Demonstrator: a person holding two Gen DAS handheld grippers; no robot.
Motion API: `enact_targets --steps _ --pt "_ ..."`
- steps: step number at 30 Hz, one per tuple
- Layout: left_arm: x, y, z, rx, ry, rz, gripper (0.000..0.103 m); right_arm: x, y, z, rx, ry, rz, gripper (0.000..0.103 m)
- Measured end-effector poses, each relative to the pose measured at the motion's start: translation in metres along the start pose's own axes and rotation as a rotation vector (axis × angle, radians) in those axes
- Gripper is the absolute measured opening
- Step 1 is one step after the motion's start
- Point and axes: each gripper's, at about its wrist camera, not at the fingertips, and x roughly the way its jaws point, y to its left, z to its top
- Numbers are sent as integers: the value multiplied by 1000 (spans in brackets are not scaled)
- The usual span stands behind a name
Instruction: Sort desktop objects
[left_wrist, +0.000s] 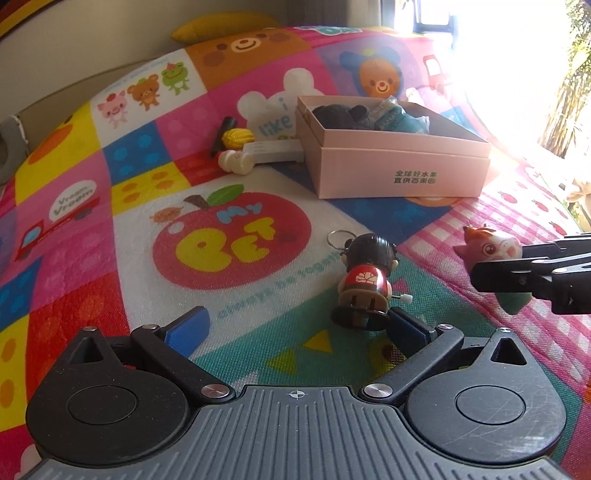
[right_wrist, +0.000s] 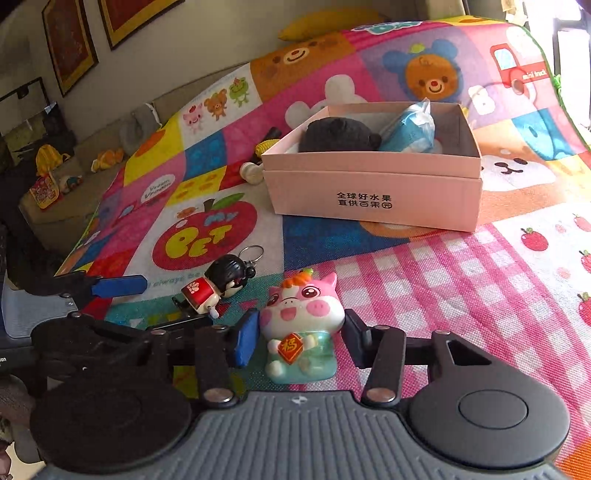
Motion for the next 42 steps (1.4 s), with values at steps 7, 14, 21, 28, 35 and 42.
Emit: enact_targets --steps 7,14,21,28,35,42 --pt "-5 -23 17 9 -69 -88 102 -24 -22 -18 16 -60 -137 48" --pt "8 -36 25 31 -33 -97 69 -23 -28 -21 46 -72 -136 48" --pt "11 -34 23 19 -19 -99 45 -22 -27 -22 41 -71 -139 48" --pt "-3 -39 20 58 -29 -125 37 -22 -18 -22 6 -51 -168 48" --pt "-49 -41 27 108 -125 -150 37 -59 -10 -9 -31 -53 -135 47" --pt "-88 -54 73 197 -307 -137 37 -120 0 36 -70 -206 -125 47"
